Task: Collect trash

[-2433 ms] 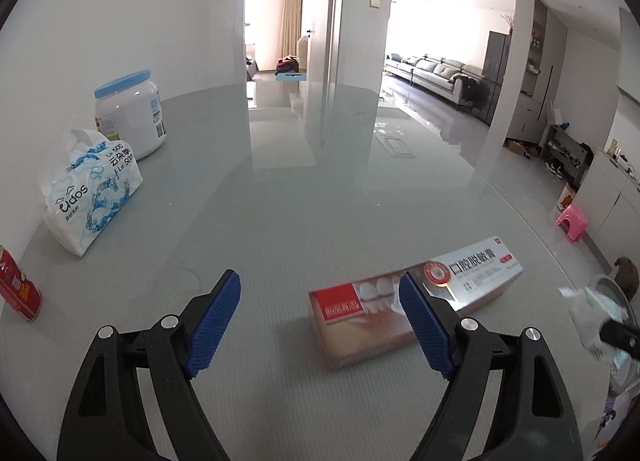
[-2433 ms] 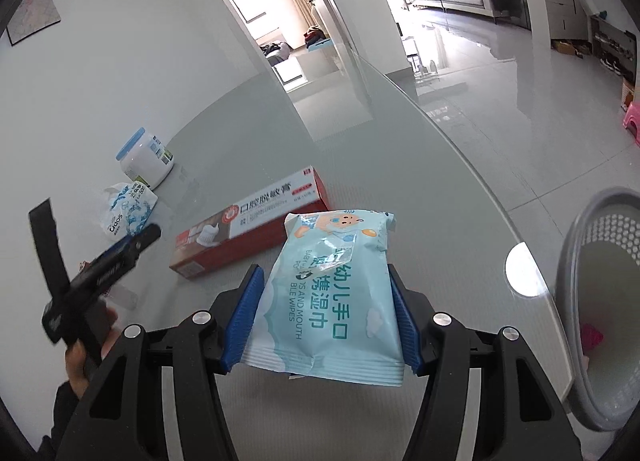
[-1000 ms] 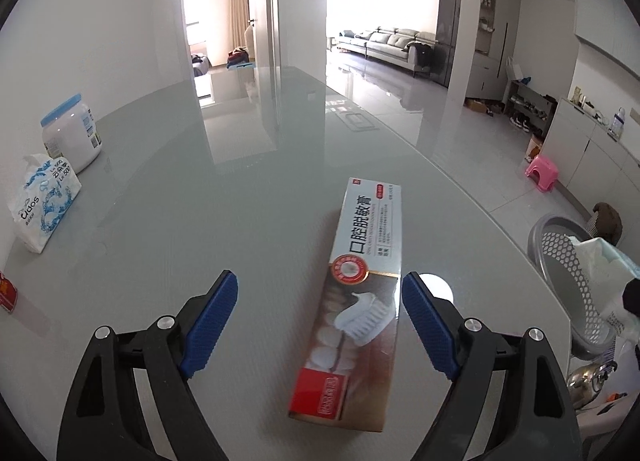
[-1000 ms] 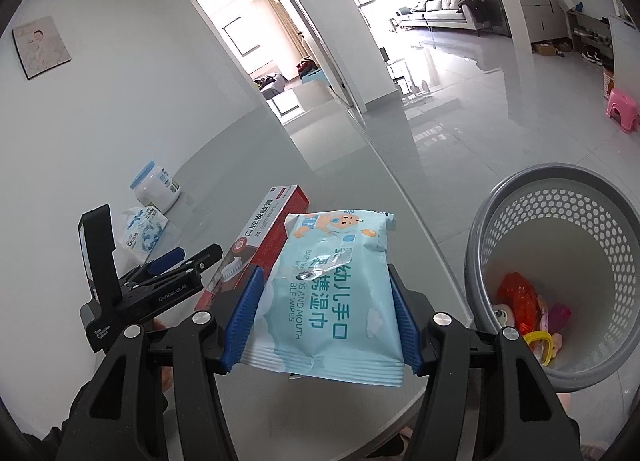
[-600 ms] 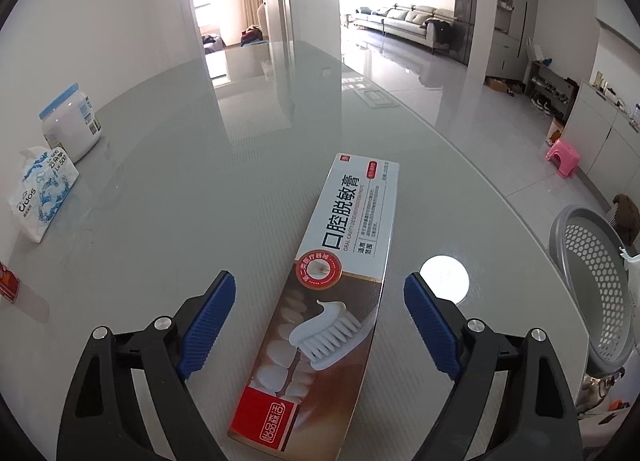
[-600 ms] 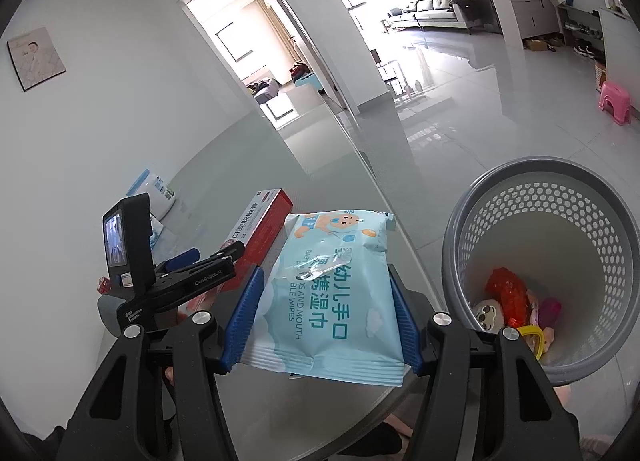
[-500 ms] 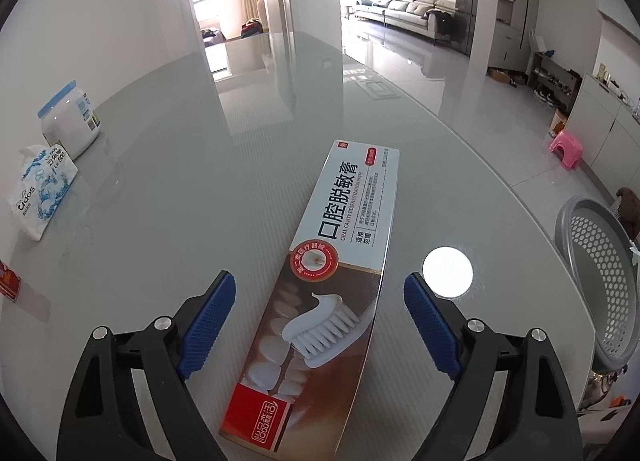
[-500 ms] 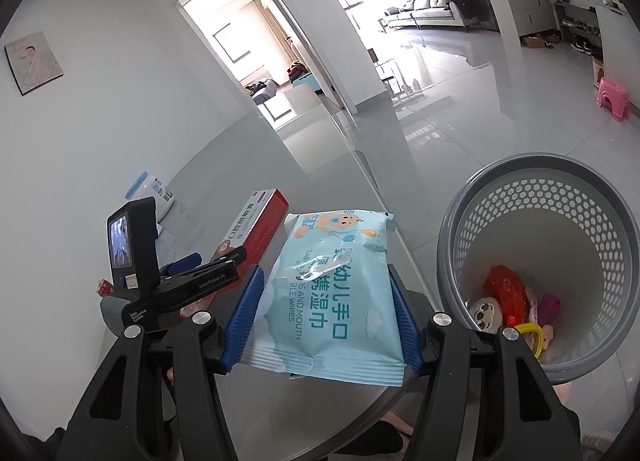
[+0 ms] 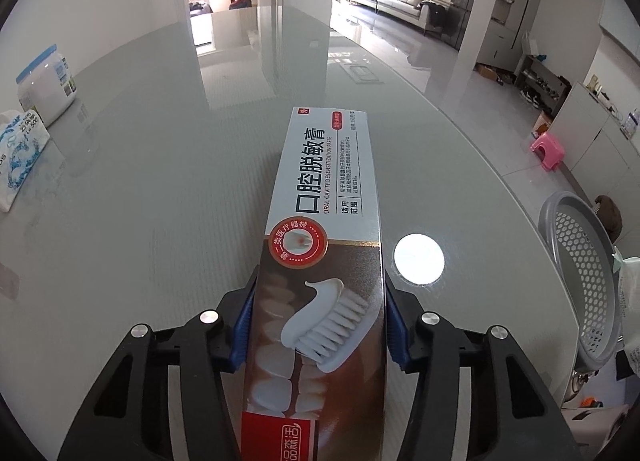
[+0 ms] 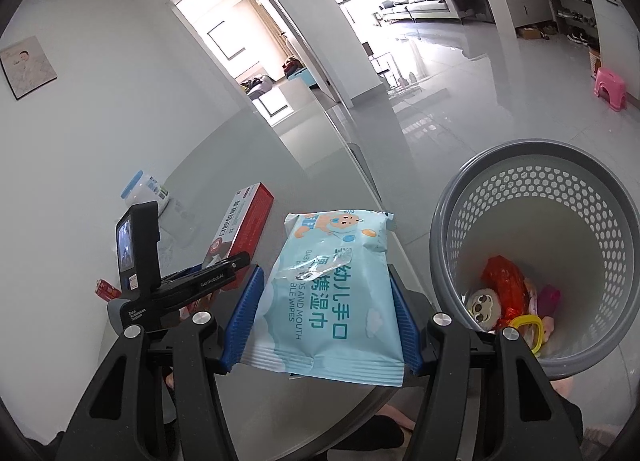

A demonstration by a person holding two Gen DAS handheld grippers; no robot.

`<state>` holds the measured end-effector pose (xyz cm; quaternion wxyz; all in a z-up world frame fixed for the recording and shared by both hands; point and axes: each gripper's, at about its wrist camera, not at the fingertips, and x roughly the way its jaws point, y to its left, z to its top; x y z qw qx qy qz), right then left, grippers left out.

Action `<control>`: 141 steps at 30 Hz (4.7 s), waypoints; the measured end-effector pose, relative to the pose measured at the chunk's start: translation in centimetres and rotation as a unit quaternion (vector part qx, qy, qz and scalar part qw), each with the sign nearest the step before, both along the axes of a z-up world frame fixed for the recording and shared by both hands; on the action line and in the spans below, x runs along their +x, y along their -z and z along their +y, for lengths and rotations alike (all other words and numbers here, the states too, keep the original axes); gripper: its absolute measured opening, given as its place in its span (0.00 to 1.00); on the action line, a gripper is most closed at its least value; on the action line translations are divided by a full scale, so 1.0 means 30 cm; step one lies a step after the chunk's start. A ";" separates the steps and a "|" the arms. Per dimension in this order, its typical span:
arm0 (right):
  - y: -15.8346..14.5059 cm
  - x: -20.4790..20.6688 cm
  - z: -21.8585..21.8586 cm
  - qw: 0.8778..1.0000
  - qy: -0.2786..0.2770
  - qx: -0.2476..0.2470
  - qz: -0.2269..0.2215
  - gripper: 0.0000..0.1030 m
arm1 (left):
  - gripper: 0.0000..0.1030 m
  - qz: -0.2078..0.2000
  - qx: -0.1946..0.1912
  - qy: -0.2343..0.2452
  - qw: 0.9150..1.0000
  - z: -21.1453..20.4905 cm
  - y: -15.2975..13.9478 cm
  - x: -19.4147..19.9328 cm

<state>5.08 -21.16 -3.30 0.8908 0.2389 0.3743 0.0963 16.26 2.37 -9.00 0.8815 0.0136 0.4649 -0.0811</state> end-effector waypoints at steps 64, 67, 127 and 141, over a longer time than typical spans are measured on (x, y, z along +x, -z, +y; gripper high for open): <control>0.166 -0.171 -0.591 0.987 0.159 -0.003 0.017 0.71 | 0.69 -0.038 -0.055 0.204 0.977 -0.794 -0.136 -0.283; 0.160 -0.184 -0.590 0.987 0.160 -0.002 0.017 0.71 | 0.69 -0.047 -0.047 0.196 0.978 -0.789 -0.144 -0.297; 0.129 -0.304 -0.439 0.987 0.137 -0.082 0.007 0.72 | 0.94 -0.102 0.024 0.069 0.992 -0.604 -0.183 -0.404; 0.133 -0.300 -0.438 0.987 0.135 -0.083 0.005 0.72 | 0.94 -0.104 0.029 0.068 0.992 -0.610 -0.163 -0.407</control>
